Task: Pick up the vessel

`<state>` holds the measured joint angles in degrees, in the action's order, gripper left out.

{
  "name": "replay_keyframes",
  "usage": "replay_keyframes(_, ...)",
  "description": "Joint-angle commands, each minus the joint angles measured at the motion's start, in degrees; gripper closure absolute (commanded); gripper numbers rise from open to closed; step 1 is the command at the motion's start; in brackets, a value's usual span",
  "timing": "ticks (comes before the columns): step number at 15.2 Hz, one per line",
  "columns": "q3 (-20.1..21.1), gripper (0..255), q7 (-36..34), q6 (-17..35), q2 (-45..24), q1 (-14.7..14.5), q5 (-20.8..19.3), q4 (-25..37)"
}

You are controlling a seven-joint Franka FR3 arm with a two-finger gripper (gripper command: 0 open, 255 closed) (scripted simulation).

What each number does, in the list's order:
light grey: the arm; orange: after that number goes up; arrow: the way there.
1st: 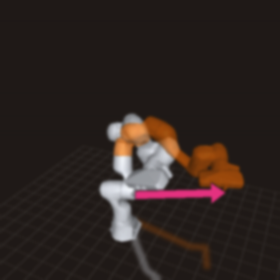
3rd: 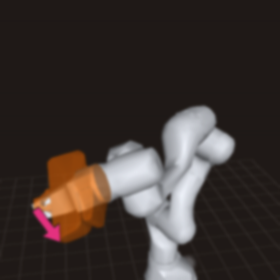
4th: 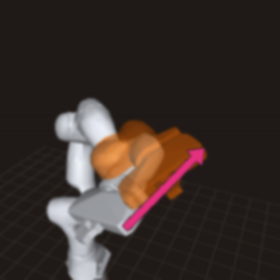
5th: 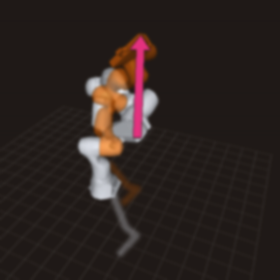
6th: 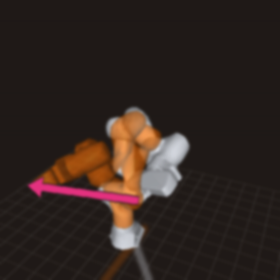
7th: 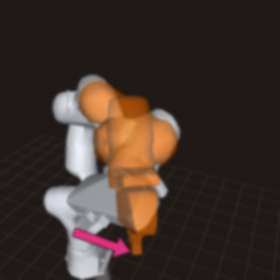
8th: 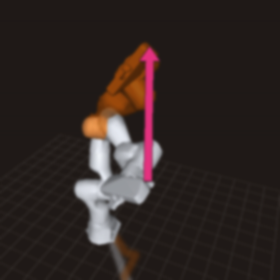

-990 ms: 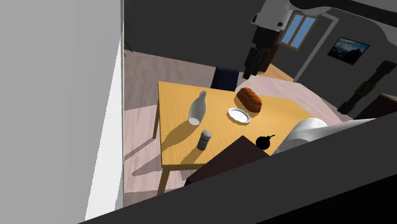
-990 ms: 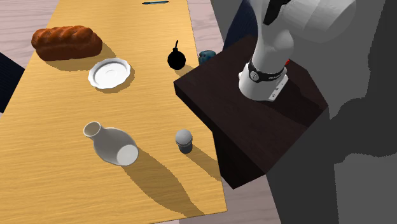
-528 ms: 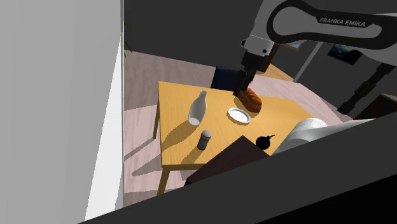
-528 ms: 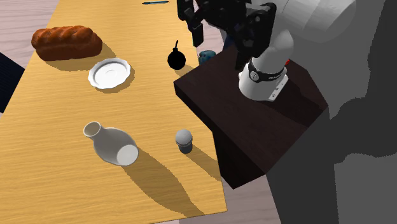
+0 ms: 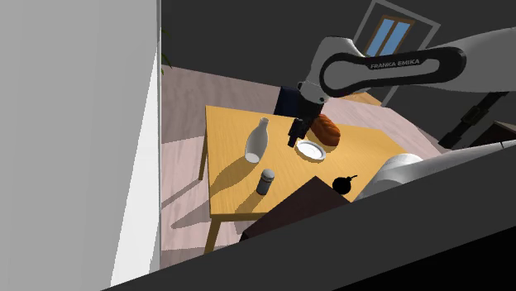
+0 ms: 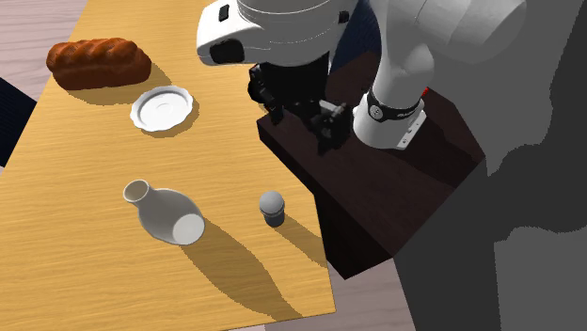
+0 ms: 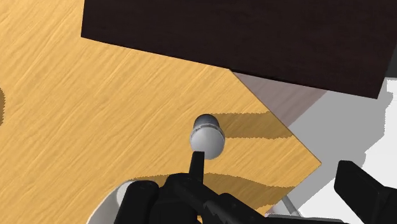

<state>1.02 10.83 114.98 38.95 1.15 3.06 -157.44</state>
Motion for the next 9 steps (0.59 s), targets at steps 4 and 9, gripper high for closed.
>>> replay_keyframes(4, -1.3, 0, 2.5, 13.2, -8.3, 0.3, 0.0, -4.4)
replay_keyframes(9, -2.7, 0, 5.6, 27.3, -20.4, 0.1, 1.0, -6.0)
